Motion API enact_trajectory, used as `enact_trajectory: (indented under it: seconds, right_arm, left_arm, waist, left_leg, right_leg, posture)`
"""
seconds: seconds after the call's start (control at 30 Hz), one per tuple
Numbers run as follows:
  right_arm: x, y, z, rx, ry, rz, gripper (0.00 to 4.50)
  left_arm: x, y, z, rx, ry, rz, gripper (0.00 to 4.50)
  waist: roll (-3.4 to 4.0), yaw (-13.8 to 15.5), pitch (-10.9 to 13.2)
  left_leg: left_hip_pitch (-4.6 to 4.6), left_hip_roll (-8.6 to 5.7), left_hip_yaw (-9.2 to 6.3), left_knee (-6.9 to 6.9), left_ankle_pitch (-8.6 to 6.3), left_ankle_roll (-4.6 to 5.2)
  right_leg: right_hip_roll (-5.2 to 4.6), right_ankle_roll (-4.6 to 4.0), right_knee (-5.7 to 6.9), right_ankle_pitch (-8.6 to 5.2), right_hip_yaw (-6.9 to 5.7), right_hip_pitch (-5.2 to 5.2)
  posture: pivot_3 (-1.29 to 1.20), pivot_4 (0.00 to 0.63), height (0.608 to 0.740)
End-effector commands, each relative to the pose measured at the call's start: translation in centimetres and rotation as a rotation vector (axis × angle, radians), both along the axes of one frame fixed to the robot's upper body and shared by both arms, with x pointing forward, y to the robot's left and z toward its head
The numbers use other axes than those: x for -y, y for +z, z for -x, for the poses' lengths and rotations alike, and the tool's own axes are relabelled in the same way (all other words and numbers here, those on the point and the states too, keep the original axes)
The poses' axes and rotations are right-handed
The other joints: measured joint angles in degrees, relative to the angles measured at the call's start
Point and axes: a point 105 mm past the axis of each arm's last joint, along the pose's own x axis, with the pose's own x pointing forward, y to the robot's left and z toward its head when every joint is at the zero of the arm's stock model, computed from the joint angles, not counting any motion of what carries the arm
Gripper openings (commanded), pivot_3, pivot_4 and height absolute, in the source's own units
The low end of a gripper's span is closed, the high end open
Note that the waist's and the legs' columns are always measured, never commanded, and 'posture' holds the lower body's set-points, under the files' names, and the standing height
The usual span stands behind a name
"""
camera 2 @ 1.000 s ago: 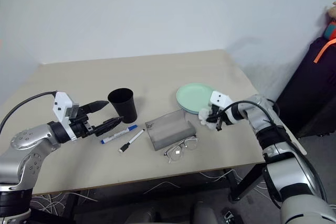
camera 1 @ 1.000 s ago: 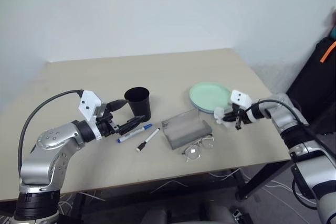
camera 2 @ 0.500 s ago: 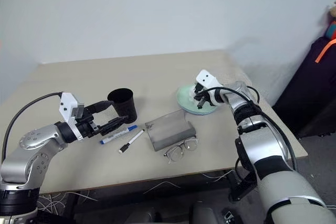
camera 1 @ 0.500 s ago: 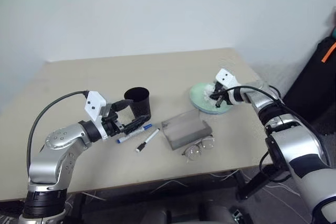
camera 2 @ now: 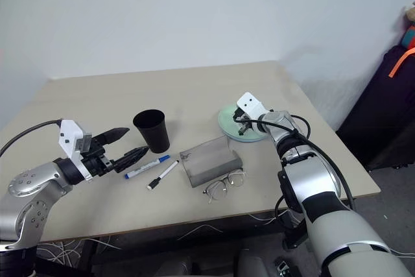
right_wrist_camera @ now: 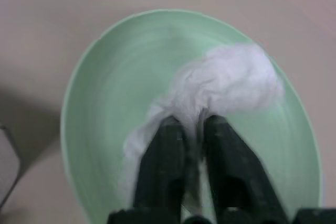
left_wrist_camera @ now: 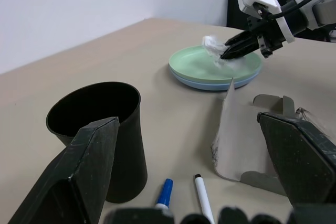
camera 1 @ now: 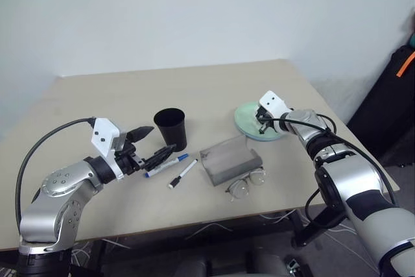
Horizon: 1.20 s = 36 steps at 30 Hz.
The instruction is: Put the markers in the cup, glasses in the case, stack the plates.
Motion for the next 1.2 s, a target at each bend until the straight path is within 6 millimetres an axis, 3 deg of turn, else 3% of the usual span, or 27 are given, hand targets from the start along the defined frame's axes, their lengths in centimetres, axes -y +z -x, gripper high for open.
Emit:
enact_trajectory:
  seconds: [0.03, 0.27, 0.47, 0.67, 0.93, 1.1, 1.2]
  right_arm:
    - [-0.2, 2.7, -1.0, 0.086, 0.000, -0.007, 1.94]
    - [0.6, 3.4, -1.3, 0.104, -0.013, -0.002, 4.39]
    - [1.6, 6.6, -1.6, 0.143, 0.030, -0.043, 4.45]
    - [2.6, 9.8, -0.4, 0.120, 0.183, -0.115, 4.45]
    - [4.0, 13.2, 4.2, 0.028, 0.472, -0.151, 4.45]
    - [4.6, 13.7, 7.1, -0.036, 0.616, -0.133, 4.45]
    - [4.6, 13.8, 7.2, -0.030, 0.607, -0.127, 4.45]
  left_arm:
    - [0.1, 1.7, 0.0, 0.062, -0.005, -0.020, 4.50]
    - [0.5, 1.8, -0.6, 0.065, -0.026, -0.024, 4.50]
    - [1.6, 1.6, -1.0, 0.049, -0.064, -0.030, 4.50]
    - [3.4, 1.2, -1.4, 0.021, -0.118, -0.042, 4.50]
    - [7.2, 0.8, -2.2, -0.089, -0.195, -0.134, 4.50]
    - [9.4, 0.3, -2.0, -0.193, -0.255, -0.244, 4.50]
    - [10.9, 0.2, -2.5, -0.228, -0.259, -0.293, 4.50]
  waist:
    - [0.00, 0.0, 0.0]
    - [0.00, 0.0, 0.0]
    - [0.00, -0.2, 0.0]
    - [0.00, -0.2, 0.0]
    - [0.00, 0.2, 0.0]
    - [-0.04, 0.2, 0.0]
    - [-0.03, 0.1, 0.0]
  left_leg:
    - [0.01, 0.00, 0.00, 0.00, 0.00, 0.00]
    - [0.00, -0.02, -0.01, 0.00, 0.00, 0.00]
    - [0.00, -0.05, 0.00, 0.01, 0.00, 0.01]
    - [0.03, -0.05, -0.03, 0.00, 0.00, 0.01]
    - [0.10, -0.08, -0.13, 0.09, 0.00, 0.01]
    - [0.11, -0.10, -0.15, 0.11, -0.02, 0.01]
    - [0.12, -0.11, -0.15, 0.13, -0.01, 0.01]
  right_leg:
    - [0.00, 0.00, 0.00, 0.00, 0.00, 0.01]
    - [0.01, 0.00, -0.02, 0.00, 0.01, 0.04]
    - [0.01, 0.01, -0.04, 0.00, 0.05, 0.04]
    - [0.04, 0.02, -0.06, -0.01, 0.07, 0.10]
    - [0.07, 0.07, -0.04, -0.04, 0.07, 0.24]
    - [0.07, 0.13, -0.04, -0.08, 0.09, 0.26]
    - [0.07, 0.14, -0.03, -0.09, 0.09, 0.27]
  posture:
    - [0.00, 0.000, 0.727]
    - [0.00, 0.000, 0.727]
    - [0.00, 0.000, 0.727]
    - [0.00, 0.000, 0.727]
    - [0.00, 0.000, 0.727]
    - [0.00, 0.000, 0.727]
    - [0.00, 0.000, 0.727]
